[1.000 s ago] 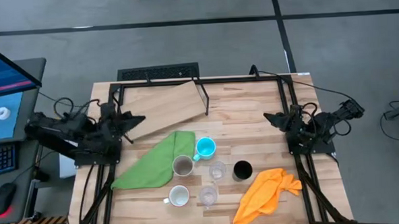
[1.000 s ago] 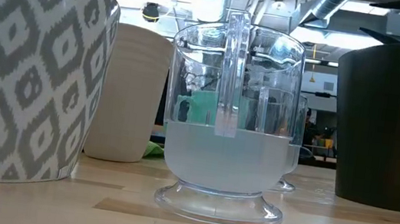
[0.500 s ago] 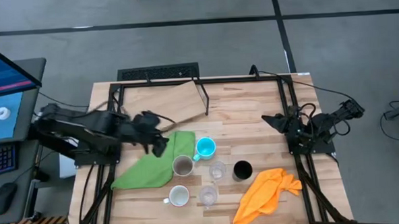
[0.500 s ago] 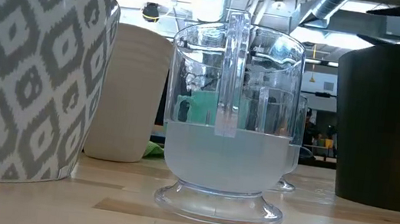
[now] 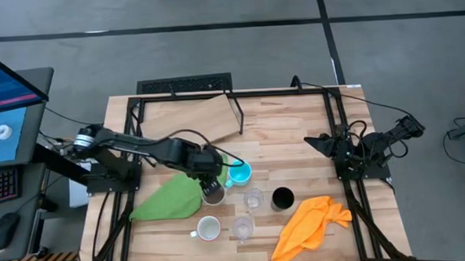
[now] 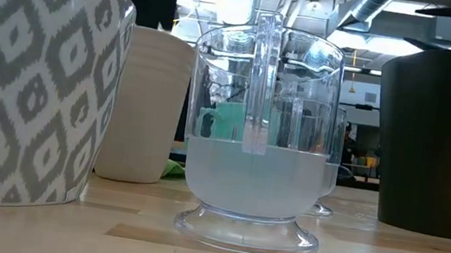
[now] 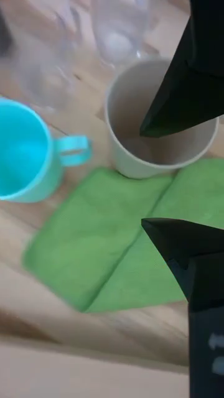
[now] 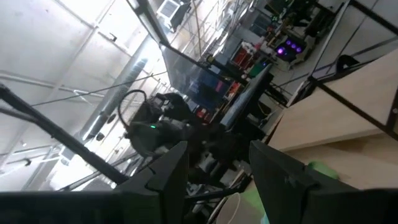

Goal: Stack small to large cups/mugs on shelf
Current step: Put the gray cup on the shelf

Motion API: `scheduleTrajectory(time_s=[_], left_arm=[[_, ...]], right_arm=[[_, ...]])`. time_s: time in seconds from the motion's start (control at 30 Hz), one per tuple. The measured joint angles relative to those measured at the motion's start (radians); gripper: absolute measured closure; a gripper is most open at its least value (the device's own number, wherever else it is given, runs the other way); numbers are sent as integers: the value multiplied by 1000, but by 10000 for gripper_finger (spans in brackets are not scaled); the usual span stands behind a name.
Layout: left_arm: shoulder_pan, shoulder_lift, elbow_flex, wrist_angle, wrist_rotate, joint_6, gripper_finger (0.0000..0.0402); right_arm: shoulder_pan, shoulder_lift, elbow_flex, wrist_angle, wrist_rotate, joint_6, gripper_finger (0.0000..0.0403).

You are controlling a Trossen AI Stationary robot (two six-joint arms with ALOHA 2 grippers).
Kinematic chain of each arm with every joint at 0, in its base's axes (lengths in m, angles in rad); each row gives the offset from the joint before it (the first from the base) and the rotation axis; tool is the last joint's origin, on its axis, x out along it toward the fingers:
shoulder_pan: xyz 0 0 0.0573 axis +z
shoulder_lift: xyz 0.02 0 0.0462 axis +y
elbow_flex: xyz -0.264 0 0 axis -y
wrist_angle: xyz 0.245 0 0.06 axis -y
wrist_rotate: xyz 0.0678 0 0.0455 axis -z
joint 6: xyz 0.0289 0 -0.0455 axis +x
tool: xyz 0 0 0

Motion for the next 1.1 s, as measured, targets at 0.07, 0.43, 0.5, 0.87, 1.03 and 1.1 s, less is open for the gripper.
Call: scheduleTrajectory(time_s=[0.07,0.43,0.5,0.87,1.03,1.1], left_arm=[[0,29,0,-17,0,4,187],[-2,53,-22,-27,12,59,194],[-2,53,-31,-6,30,77,208],[2,71,-37,30,16,101,306],[1,86,-36,43,20,103,333],[1,87,-37,35,36,103,338]], right_arm=[[0,0,0,-7,-2,0,209],[0,0,0,-21,-4,-2,209],[0,0,0,-21,-5,-6,209],[0,0,0,-22,-5,-8,209],[0,0,1,-25,-5,-8,209],[0,0,1,-30,-5,-8,209]])
